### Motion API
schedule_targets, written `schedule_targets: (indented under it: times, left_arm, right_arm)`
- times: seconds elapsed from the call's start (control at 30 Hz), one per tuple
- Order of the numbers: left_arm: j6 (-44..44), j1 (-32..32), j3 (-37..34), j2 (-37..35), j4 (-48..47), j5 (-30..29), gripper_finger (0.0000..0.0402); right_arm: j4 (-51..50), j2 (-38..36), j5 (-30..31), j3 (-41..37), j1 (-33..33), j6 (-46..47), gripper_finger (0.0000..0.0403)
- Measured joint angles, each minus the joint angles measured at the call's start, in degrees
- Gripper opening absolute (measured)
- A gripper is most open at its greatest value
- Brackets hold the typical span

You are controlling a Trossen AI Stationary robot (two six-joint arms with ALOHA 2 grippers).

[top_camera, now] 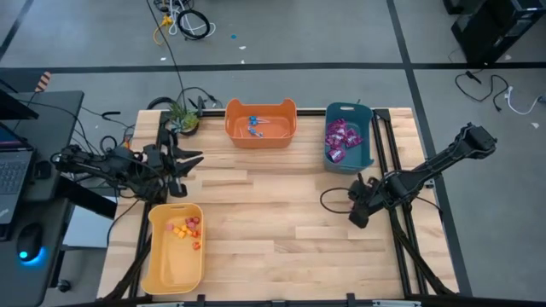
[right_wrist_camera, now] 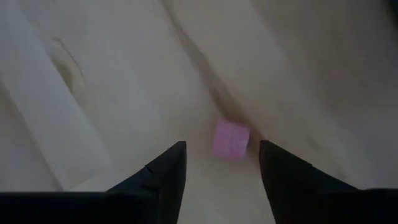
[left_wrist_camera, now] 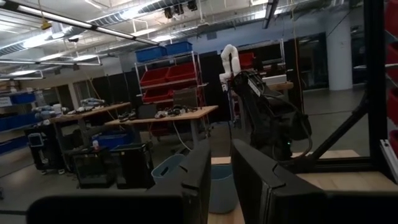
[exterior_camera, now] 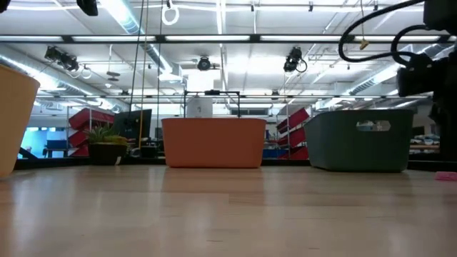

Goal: Sort candy
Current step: Put the pink candy into the yellow bin

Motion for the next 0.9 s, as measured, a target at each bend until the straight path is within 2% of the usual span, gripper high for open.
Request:
schedule_targets:
  times: [0.13, 0.3, 0.4, 0.67, 0.9]
  left_arm:
    - [0.0, 0.0, 0.0, 0.0, -0.1, 0.0, 0.0067]
    - [0.0, 0.0, 0.0, 0.0, 0.0, 0.0, 0.0067]
    - [0.0, 0.0, 0.0, 0.0, -0.1, 0.0, 0.0067]
    - [0.0, 0.0, 0.0, 0.0, -0.1, 0.0, 0.0067]
    - [0.0, 0.0, 0.0, 0.0, -0.4, 0.0, 0.0067]
  right_arm:
    - [1.5, 0.0, 3.7, 0.1, -0.5, -3.3, 0.0208]
    - [-0.7, 1.4, -0.7, 0.0, -1.3, -2.2, 0.0235]
    - [1.0, 3.0, -1.2, -0.9, -1.3, -1.8, 0.0246]
    - [4.3, 8.5, 0.6, -2.4, -1.3, -1.8, 0.026]
    - [4.4, 9.7, 1.8, -2.4, -1.4, -3.2, 0.0257]
